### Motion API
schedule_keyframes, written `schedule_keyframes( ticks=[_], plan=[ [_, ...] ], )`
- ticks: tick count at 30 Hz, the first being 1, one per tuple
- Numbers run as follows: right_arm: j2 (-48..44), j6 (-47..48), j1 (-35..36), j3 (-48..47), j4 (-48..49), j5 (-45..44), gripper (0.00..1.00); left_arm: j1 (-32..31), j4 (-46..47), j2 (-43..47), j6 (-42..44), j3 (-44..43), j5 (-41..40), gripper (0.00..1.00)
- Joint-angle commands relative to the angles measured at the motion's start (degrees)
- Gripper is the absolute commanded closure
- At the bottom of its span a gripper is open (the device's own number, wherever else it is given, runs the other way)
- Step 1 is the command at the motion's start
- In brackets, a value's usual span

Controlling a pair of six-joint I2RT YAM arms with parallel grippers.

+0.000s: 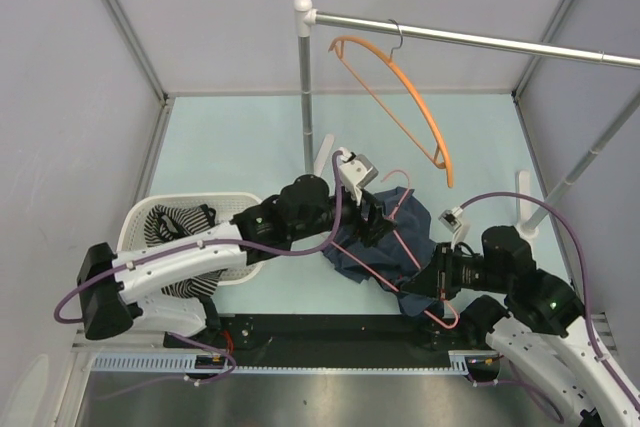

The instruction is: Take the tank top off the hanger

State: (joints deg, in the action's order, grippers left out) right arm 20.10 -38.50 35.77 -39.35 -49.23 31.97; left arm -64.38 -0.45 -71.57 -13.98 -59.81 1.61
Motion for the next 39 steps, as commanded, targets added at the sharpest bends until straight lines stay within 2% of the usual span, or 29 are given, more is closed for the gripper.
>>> schedule_keyframes(
  ticks=[1, 6, 7, 9, 10, 12, 13, 16, 17, 22, 23, 25, 26, 29, 36, 38, 39],
  plan=[
    [0.38, 2.37, 0.09, 0.24, 3.71, 2.84, 1.00, -0.31, 1.68, -3.30, -3.77, -4.96, -2.93, 0.21],
    [0.38, 3.61, 0.09, 0.24, 5.54, 3.37, 1.00, -0.31, 0.89, -6.73, -5.01, -6.45, -4.41, 0.26],
    [0.47, 3.70, 0.09, 0.42, 6.16, 3.80, 1.00, -0.31, -1.72, -7.17, -4.92, -7.42, -5.12, 0.27],
    [0.82, 4.22, 0.09, 0.59, 7.65, 4.33, 1.00, -0.31, -2.89, -7.79, -4.74, -8.12, -6.79, 0.36],
    [0.99, 4.48, 0.09, 0.85, 8.10, 4.68, 1.00, -0.31, -3.33, -7.79, -4.48, -8.48, -7.23, 0.46],
    [1.96, 5.01, 0.18, 1.29, 9.15, 4.77, 1.00, -0.31, -3.77, -7.62, -3.78, -8.83, -8.28, 0.58],
    [2.49, 5.54, 0.18, 1.30, 9.42, 4.60, 1.00, -0.31, -4.38, -7.18, -3.17, -9.35, -8.63, 0.71],
    [4.33, 6.15, 0.35, 1.30, 10.47, 3.90, 1.00, -0.31, -6.40, -5.78, -1.24, -9.97, -12.58, 0.95],
    [4.77, 6.24, 0.35, 1.12, 10.56, 3.28, 0.96, -0.31, -7.02, -5.08, -1.05, -9.89, -14.16, 1.00],
    [7.76, 6.68, 0.79, -0.72, 8.11, -4.16, 0.58, -0.31, -10.01, 0.63, 0.62, -6.30, -27.32, 1.00],
    [7.76, 6.86, 0.79, -1.16, 6.53, -5.76, 0.42, -0.31, -10.10, 3.25, 0.71, -5.33, -29.53, 1.00],
    [8.11, 7.04, 0.79, -2.56, 4.77, -10.92, 0.27, -0.31, -10.19, 6.43, 1.58, -2.26, -35.14, 1.00],
    [8.03, 7.38, 0.79, -3.09, 3.02, -12.70, 0.17, -0.31, -10.36, 9.31, 1.76, -1.20, -37.09, 1.00],
    [7.94, 8.18, 0.71, -5.11, 0.38, -18.16, 0.03, -0.31, -10.45, 14.77, 4.39, 1.97, -42.72, 1.00],
    [6.97, 9.58, 0.79, -11.09, -5.08, -27.48, 0.00, -0.40, -17.29, 19.88, 11.94, 0.49, -51.08, 1.00],
    [6.62, 9.76, 0.71, -11.80, -5.26, -27.49, 0.00, -0.48, -18.18, 20.24, 13.88, 0.05, -50.65, 1.00],
    [6.45, 9.67, 0.79, -11.71, -5.09, -26.87, 0.00, -0.40, -19.14, 20.33, 17.37, -0.65, -46.21, 1.00]
  ],
)
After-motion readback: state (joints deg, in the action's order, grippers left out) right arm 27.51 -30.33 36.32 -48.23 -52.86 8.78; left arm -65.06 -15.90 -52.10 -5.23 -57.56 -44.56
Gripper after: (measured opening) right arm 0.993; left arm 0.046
